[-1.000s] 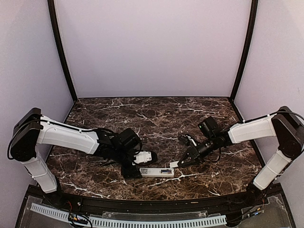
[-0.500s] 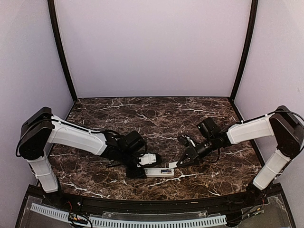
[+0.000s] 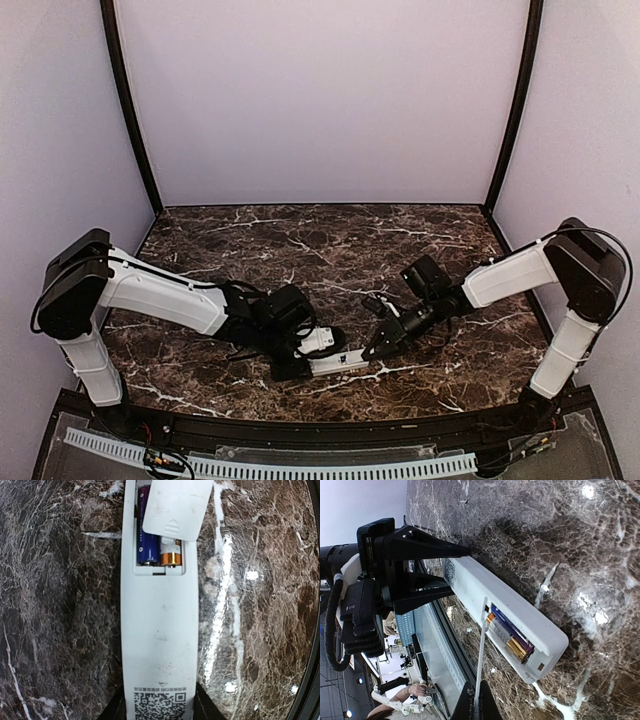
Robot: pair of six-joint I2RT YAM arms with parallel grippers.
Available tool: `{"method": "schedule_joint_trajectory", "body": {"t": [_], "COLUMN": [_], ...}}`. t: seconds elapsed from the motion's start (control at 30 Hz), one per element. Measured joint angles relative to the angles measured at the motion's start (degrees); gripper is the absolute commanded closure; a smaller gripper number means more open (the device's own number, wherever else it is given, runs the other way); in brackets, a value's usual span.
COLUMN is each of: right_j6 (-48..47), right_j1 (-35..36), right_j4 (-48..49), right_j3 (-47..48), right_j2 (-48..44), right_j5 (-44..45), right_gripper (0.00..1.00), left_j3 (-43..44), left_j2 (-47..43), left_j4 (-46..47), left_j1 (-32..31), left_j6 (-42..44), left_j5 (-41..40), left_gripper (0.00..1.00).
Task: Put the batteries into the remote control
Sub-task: Hold the remote control without the battery cover at the center of the board, then load the battery cover onto the remote control without the battery cover.
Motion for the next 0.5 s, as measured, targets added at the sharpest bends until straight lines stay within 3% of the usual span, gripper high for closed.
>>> {"method": "schedule_joint_trajectory", "body": {"t": [0.5], "right_j6": [-2.84], "right_j1": [0.0], "right_j4": [-1.38], "right_j3": [4.33], "right_j2": [4.2], "right_j5": [-1.68], "right_gripper": [1.0], "left_j3": [0.0], "left_j2": [0.0], "left_j4": [0.07], "left_j1": [-0.33], "left_j6": [-1.2], "left_j5": [-0.5], "left_gripper": [0.76]}}
